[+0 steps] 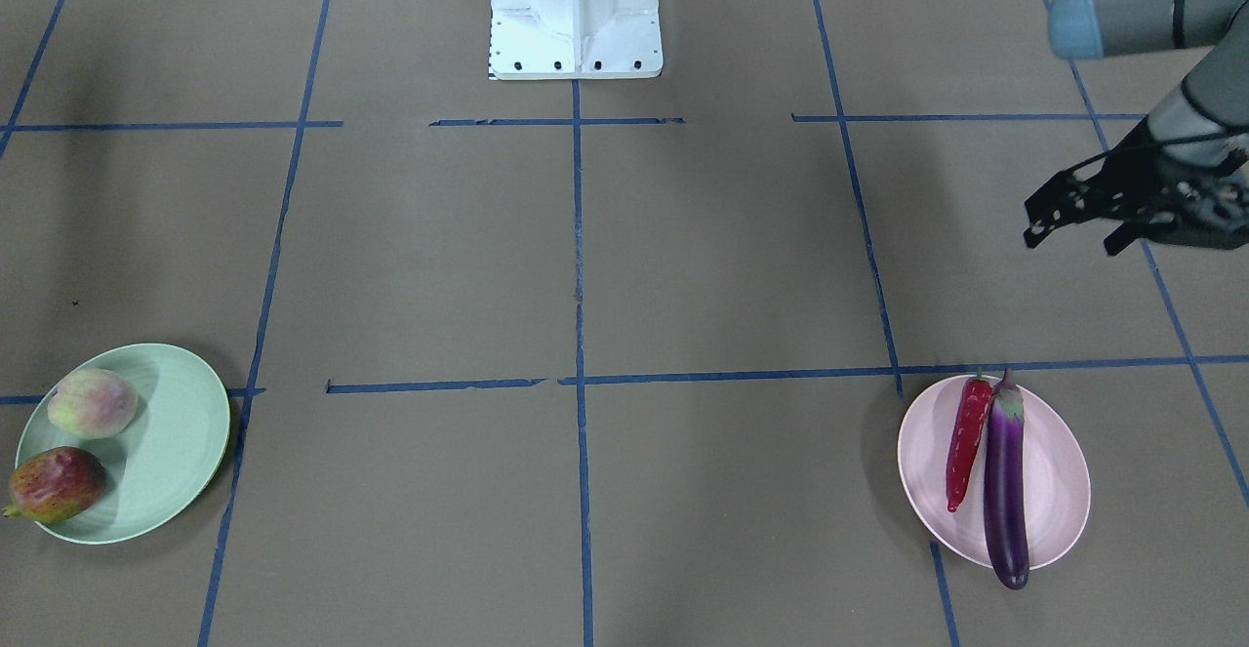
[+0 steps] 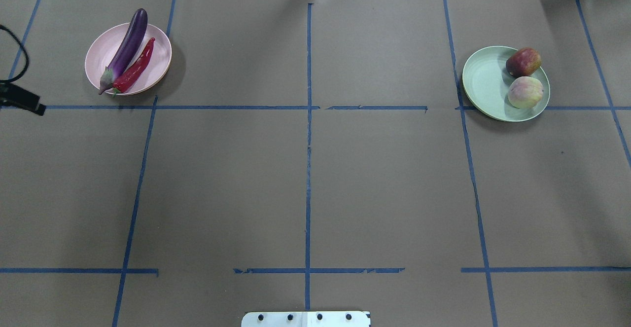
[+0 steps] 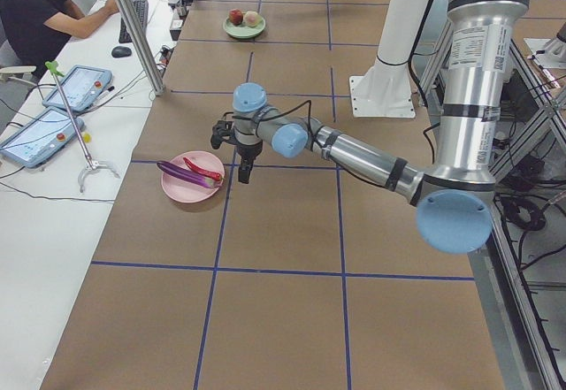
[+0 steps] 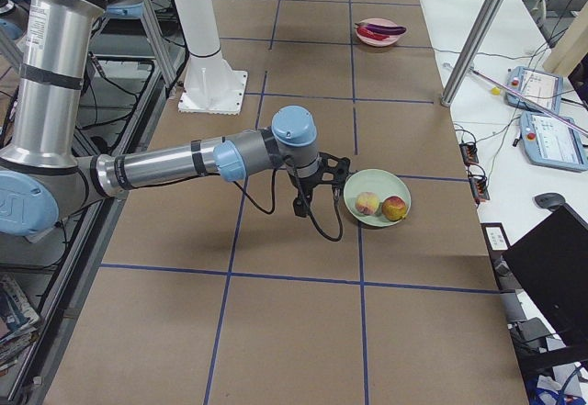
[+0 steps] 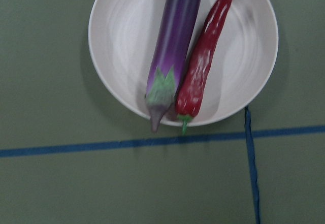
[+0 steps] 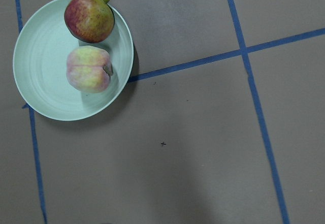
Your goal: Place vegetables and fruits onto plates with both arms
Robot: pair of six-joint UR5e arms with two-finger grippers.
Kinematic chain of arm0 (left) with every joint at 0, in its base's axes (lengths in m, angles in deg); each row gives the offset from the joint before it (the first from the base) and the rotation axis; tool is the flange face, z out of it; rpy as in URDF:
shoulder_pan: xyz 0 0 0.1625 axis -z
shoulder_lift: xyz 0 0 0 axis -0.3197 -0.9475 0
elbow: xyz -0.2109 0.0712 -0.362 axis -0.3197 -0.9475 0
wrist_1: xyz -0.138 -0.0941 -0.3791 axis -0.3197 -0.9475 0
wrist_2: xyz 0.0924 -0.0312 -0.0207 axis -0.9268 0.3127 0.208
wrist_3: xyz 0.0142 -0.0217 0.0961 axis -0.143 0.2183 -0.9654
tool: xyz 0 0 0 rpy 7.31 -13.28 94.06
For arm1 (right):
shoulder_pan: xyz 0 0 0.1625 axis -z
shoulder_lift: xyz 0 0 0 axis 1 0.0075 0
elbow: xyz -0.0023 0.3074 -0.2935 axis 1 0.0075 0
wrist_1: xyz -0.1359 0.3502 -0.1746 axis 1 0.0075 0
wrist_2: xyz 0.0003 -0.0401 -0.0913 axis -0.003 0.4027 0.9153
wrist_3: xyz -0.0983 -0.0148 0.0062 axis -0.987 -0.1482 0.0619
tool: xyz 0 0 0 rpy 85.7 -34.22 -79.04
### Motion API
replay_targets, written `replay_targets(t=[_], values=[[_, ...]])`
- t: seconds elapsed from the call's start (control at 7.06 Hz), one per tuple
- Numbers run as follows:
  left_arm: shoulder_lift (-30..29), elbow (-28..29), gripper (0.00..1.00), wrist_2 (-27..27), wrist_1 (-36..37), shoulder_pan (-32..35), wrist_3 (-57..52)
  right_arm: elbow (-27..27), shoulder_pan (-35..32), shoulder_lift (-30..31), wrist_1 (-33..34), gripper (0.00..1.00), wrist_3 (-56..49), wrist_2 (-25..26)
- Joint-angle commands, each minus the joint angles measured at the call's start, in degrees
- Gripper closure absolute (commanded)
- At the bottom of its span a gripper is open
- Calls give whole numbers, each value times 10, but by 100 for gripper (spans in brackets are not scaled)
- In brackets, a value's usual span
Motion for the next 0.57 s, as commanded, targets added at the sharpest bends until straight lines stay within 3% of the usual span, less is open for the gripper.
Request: replay_targets(t=[0.0, 0.14, 0.42], values=[[94, -51, 0, 39, 68, 109, -227, -2, -56, 7, 118, 0, -255, 3], [110, -43, 0, 39, 105, 159, -347, -4, -70, 20, 149, 0, -319, 3], [104, -30, 0, 40, 211, 200, -396, -9, -67, 56, 146, 0, -331, 6]])
